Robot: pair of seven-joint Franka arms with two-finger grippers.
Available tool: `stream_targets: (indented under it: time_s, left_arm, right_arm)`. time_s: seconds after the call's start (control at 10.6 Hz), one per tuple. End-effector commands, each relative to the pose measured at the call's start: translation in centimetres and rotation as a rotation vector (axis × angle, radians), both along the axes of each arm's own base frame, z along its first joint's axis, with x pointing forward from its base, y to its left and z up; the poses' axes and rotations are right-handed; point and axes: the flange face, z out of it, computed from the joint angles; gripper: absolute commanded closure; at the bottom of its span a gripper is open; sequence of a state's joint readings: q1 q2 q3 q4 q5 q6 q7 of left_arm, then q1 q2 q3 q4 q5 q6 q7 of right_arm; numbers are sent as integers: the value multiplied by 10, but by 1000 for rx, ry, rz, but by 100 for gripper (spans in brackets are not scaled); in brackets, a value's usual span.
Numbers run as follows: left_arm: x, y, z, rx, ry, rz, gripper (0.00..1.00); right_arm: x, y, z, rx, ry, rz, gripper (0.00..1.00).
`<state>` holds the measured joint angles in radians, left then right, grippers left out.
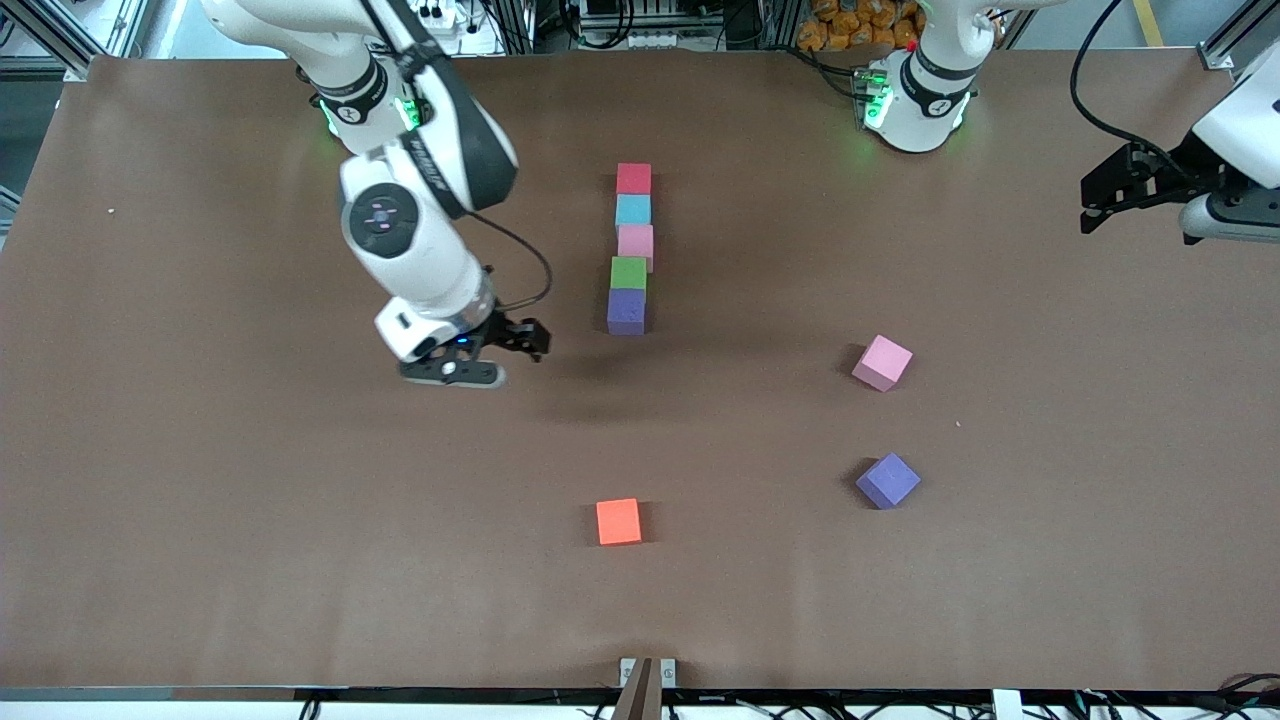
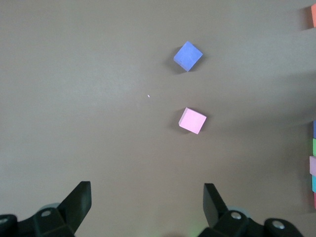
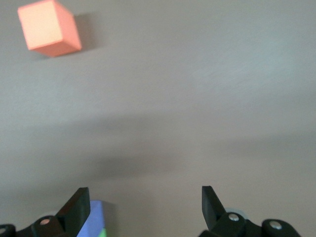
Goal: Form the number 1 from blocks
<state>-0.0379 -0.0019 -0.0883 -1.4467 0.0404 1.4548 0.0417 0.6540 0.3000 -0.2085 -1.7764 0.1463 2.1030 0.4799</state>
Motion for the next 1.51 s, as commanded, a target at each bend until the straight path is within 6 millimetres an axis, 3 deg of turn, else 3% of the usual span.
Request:
stream_targets:
  time_s: [0.0, 0.28, 0.47, 0.66, 0.85, 1.04, 1.41]
  left_arm:
    - [-6, 4, 13, -19, -7, -9, 0]
    - [-5, 5, 13, -16, -9, -9, 0]
    - [-5, 4, 13, -18, -9, -4, 0]
    - [-5, 4, 13, -16, -9, -6, 0]
    - [-6, 0, 13, -16, -9, -12, 0]
    - [-6, 3, 14, -19, -10, -11, 0]
    - [-5, 1, 13, -25, -8, -13, 0]
  right_arm:
    - [28, -53, 65, -18, 2, 27, 0]
    - [52, -139, 123, -22, 32, 10, 0]
    - [49, -192, 169, 0, -5, -34, 0]
    - [40, -228, 202, -1, -51, -13, 0]
    - [35, -256, 209, -16, -28, -23, 0]
    - [29, -271, 229, -52, -23, 21, 0]
    - [27, -298, 234, -57, -26, 20, 0]
